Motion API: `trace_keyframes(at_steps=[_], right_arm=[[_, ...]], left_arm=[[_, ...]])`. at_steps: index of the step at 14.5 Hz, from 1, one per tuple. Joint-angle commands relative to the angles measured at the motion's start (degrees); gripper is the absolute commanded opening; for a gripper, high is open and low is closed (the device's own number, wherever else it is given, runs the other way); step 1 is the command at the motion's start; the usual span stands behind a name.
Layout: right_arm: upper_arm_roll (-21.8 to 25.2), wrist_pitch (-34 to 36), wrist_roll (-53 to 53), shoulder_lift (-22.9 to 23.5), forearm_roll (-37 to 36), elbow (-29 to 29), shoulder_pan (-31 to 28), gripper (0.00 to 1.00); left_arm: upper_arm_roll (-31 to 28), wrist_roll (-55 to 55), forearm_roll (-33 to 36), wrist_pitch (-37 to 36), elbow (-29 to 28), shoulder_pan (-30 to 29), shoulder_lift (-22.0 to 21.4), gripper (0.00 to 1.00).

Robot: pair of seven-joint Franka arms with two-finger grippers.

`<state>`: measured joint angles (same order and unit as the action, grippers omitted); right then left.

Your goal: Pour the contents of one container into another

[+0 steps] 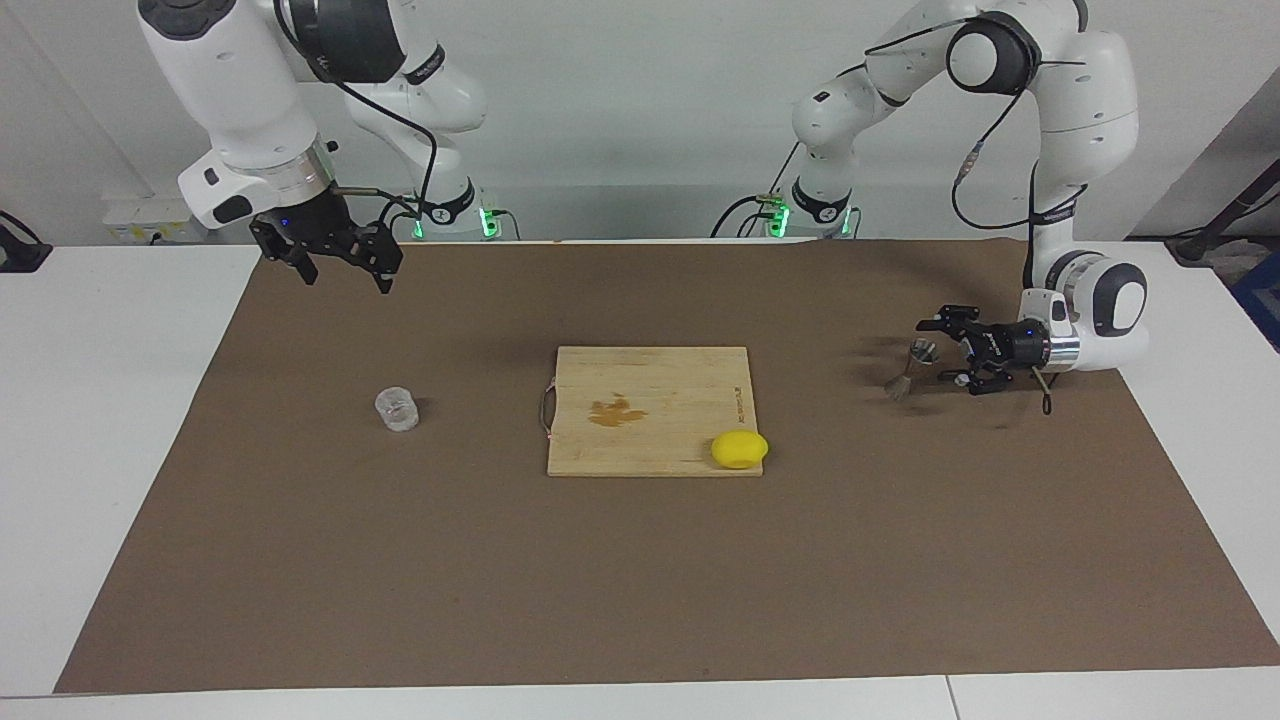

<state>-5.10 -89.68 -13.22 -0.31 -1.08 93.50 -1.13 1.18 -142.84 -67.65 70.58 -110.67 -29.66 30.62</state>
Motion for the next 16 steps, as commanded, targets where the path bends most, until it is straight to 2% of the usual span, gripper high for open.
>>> trace_keyframes(at_steps=[1,10,12,16], right_arm=[[-0.26,-0.24,0.74,-1.27,0.03,1.43,-0.63,1.00],[-0.26,-0.24,0.74,-1.27,0.03,1.43,-0.63,1.00],[-0.26,-0.24,0.74,-1.27,0.03,1.34,-0.63,1.00],[-0.26,-0.24,0.74,-1.27,0.03,1.34,-0.63,1.00]], left_arm=[[-1.00,-0.42,0.06,1.58,-1.22,0.74,-0.92,1.00],[-1.09,-0.86,0.85,3.16,-1.83,1.35,-0.92,1.00],[-1.09,-0.94,0.85,3.16,-1.75,1.62,-0.92,0.96],[-1.09,-0.95,0.85,3.25,-1.75,1.71,-0.92,0.80]])
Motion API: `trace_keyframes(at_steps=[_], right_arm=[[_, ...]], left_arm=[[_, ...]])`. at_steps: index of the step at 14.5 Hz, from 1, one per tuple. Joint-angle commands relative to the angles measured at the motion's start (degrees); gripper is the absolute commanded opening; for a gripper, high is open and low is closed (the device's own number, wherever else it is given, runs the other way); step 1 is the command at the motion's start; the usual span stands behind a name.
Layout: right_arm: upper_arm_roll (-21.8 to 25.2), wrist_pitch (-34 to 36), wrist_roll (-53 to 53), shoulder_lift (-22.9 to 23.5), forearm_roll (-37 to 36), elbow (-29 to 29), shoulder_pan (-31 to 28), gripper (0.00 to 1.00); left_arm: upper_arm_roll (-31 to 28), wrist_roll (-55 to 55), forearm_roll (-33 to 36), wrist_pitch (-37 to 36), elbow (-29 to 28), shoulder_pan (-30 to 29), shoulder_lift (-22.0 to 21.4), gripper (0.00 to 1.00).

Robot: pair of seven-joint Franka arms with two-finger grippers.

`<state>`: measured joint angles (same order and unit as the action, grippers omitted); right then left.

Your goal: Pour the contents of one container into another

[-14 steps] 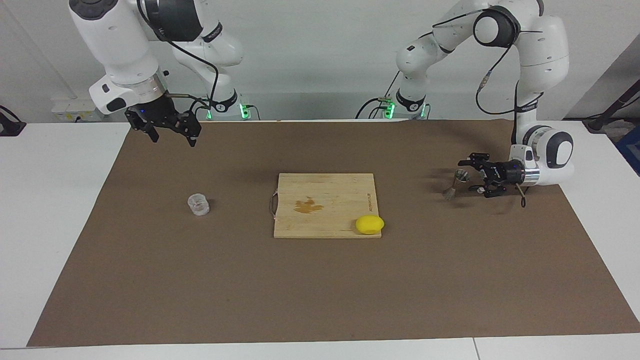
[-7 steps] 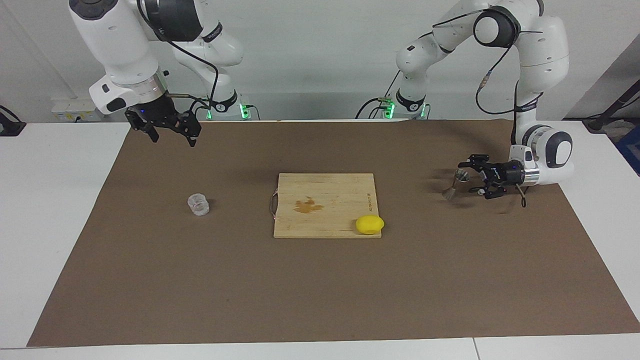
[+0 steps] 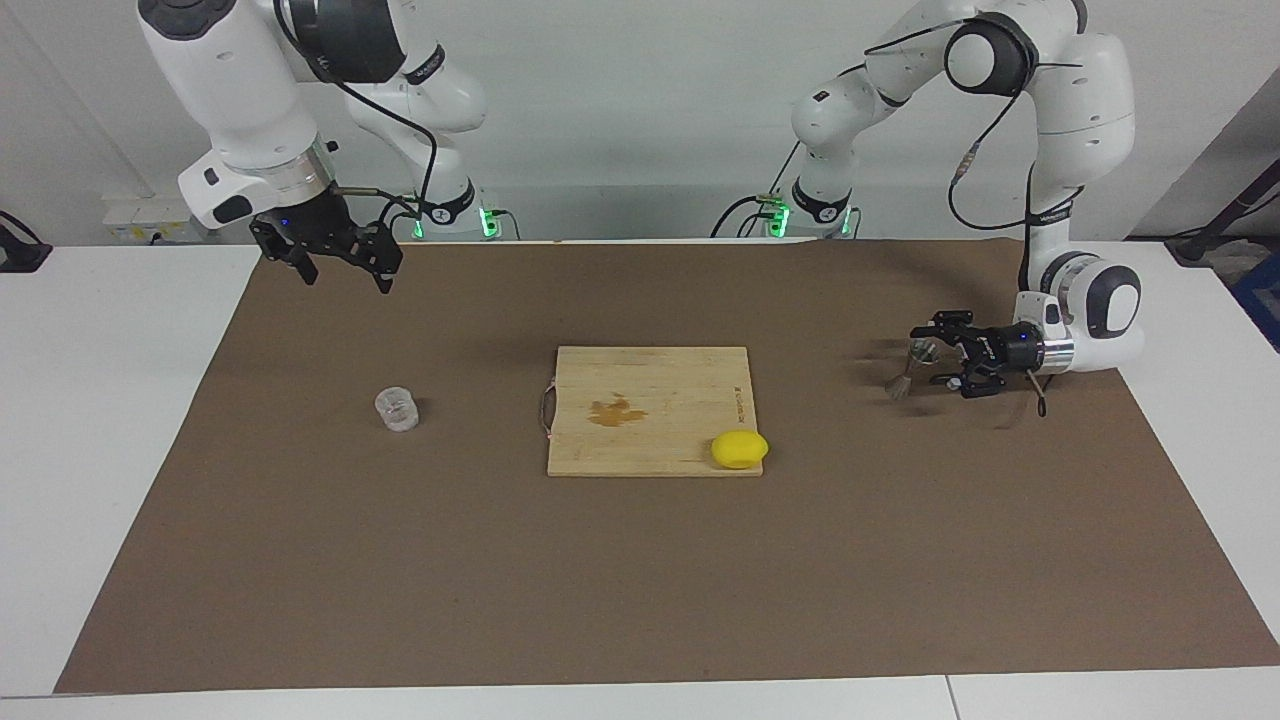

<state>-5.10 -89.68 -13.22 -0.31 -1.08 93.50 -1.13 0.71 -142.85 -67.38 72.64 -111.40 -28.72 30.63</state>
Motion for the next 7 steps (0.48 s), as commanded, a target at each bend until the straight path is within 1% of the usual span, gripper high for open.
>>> trace_keyframes(at_steps=[1,2,4,7], right_arm=[[-0.26,-0.24,0.74,-1.27,0.03,1.34,-0.63,1.00],[-0.26,-0.24,0.74,-1.27,0.03,1.42,-0.63,1.00],[-0.26,-0.24,0.74,-1.27,0.03,1.34,-0.63,1.00],[-0.26,-0.24,0.74,-1.27,0.03,1.43,-0.63,1.00]], left_arm=[[-0.62,-0.94,0.58,1.19,-1.01,0.77,-0.92,0.77],[-0.62,-0.94,0.67,1.27,-1.01,0.77,-0.92,0.75],[-0.62,-0.94,0.67,1.62,-1.01,0.77,-0.92,0.66],[-0.62,-0.94,0.76,1.63,-1.01,0.77,-0.92,0.59]])
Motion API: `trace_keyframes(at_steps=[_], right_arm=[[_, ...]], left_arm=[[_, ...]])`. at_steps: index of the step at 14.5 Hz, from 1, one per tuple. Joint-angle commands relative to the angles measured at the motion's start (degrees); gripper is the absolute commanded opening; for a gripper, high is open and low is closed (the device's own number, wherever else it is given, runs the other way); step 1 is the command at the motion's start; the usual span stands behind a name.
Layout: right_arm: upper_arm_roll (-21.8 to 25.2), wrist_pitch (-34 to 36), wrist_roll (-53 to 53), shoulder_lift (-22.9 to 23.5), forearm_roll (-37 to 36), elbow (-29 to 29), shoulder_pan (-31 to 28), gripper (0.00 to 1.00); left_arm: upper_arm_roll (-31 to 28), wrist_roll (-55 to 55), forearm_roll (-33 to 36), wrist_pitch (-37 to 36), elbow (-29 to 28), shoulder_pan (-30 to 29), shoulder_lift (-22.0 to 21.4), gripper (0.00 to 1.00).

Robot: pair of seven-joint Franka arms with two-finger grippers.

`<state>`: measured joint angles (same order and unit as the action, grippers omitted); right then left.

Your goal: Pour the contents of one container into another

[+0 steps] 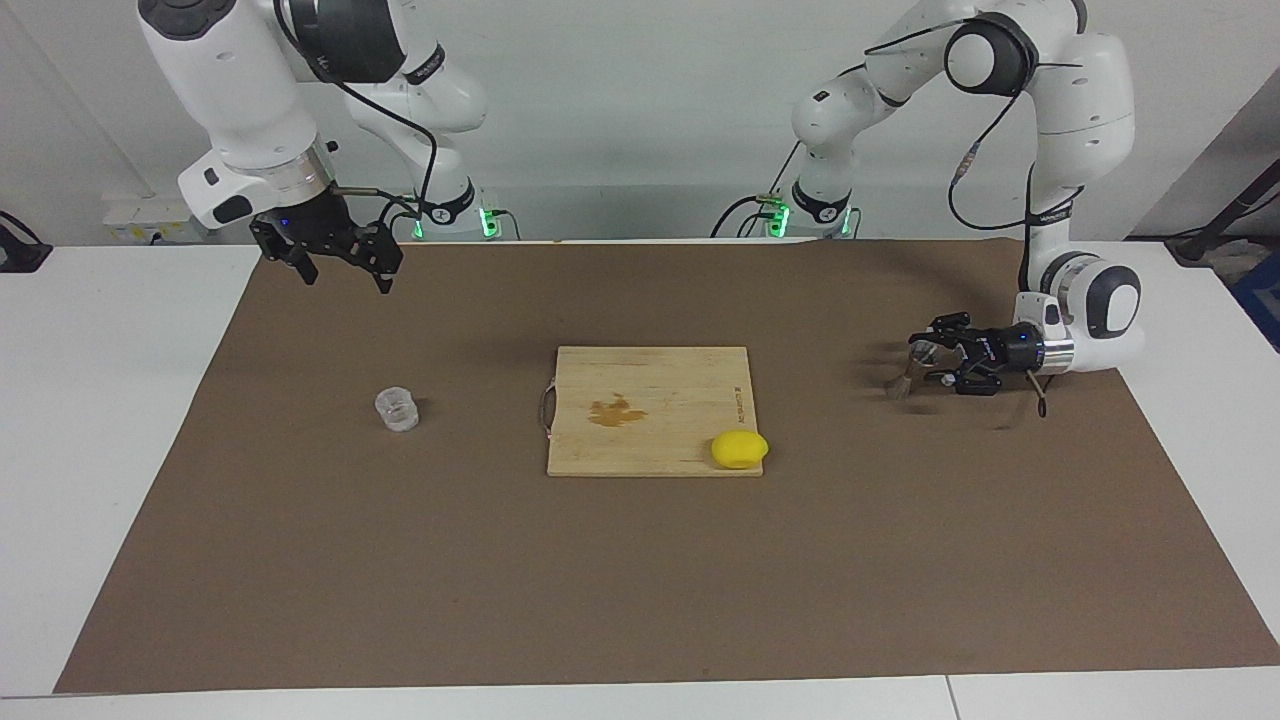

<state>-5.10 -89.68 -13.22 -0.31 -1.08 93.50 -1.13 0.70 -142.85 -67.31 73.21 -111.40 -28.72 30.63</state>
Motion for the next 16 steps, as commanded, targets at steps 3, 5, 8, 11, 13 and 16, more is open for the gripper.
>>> trace_keyframes(at_steps=[3,5,8,11,13,16], right_arm=[[-0.26,-0.24,0.74,-1.27,0.03,1.43,-0.63,1.00],[-0.26,-0.24,0.74,-1.27,0.03,1.42,-0.63,1.00],[-0.26,-0.24,0.74,-1.27,0.03,1.43,-0.63,1.00],[-0.26,-0.24,0.74,-1.27,0.03,1.43,-0.63,1.00],[-0.26,-0.24,0.74,-1.27,0.03,1.43,-0.63,1.00],[-0.26,-0.24,0.74,-1.27,0.03,1.43,-0.63,1.00]], left_arm=[[-0.61,-0.94,0.69,1.32,-1.01,0.78,-0.92,0.54],[-0.52,-0.68,0.69,1.06,-0.92,0.86,-0.92,0.50],[-0.52,-0.50,0.69,0.53,-0.84,0.78,-1.09,0.42],[-0.43,-0.24,0.69,0.26,-0.92,0.86,-1.88,0.32],[-0.26,-0.15,0.60,-0.18,-0.84,1.21,-2.32,0.28],[-0.17,-0.06,0.42,-0.44,-0.83,2.00,-3.46,0.20]])
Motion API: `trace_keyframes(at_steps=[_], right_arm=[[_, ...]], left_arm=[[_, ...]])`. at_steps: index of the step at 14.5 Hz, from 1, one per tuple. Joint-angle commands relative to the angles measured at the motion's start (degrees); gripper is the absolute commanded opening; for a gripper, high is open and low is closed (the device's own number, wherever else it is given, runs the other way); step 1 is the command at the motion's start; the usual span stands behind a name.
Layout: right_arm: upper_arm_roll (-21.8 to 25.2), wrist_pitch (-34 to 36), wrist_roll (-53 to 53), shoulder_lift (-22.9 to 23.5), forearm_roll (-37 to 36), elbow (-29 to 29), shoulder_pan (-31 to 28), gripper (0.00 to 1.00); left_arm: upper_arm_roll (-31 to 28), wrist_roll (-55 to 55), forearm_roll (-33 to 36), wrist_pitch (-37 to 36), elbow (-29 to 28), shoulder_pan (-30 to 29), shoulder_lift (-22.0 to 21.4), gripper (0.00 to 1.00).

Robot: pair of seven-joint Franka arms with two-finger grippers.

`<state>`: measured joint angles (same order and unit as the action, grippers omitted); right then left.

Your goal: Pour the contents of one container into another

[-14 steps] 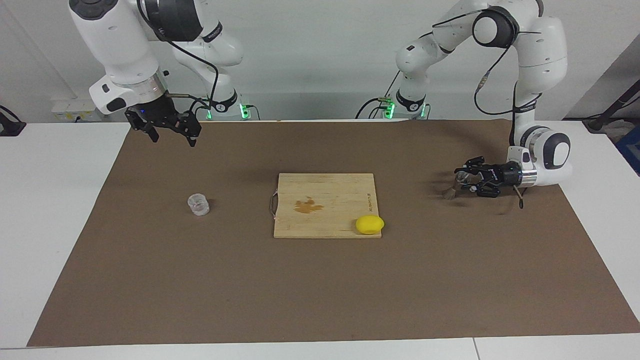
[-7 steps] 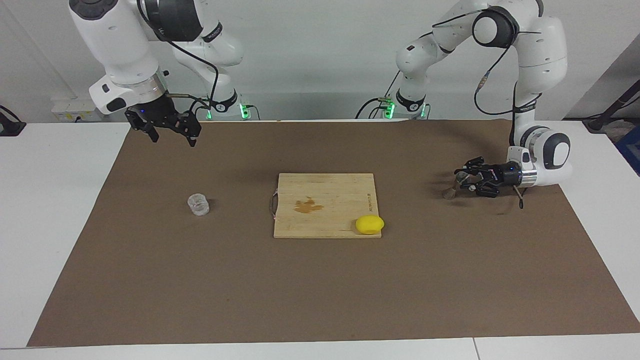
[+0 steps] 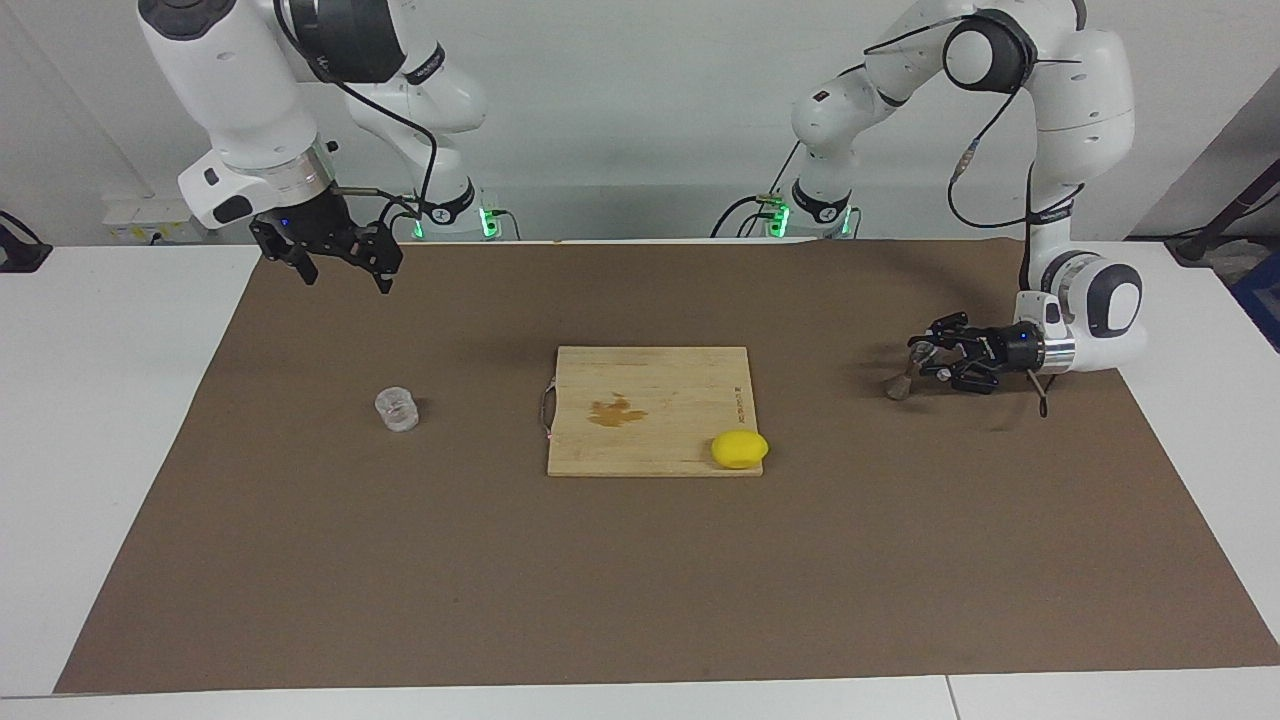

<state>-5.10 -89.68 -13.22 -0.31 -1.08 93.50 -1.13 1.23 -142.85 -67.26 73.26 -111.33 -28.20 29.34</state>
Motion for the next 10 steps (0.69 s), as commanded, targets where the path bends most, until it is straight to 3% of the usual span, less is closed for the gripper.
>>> trace_keyframes(at_steps=[1,4,10], right_arm=[[-0.26,-0.24,0.74,-1.27,0.03,1.43,-0.63,1.00],[-0.26,-0.32,0.74,-1.27,0.03,1.34,-0.63,1.00],[-0.26,-0.32,0.74,-1.27,0.03,1.34,-0.63,1.00]], left_arm=[[-0.62,0.11,0.29,-0.40,-0.91,1.83,-2.27,0.13],[-0.62,0.02,-0.42,-0.22,-0.91,3.50,-2.27,0.00],[-0.44,0.02,-4.18,0.22,-1.08,7.36,-3.06,0.00]])
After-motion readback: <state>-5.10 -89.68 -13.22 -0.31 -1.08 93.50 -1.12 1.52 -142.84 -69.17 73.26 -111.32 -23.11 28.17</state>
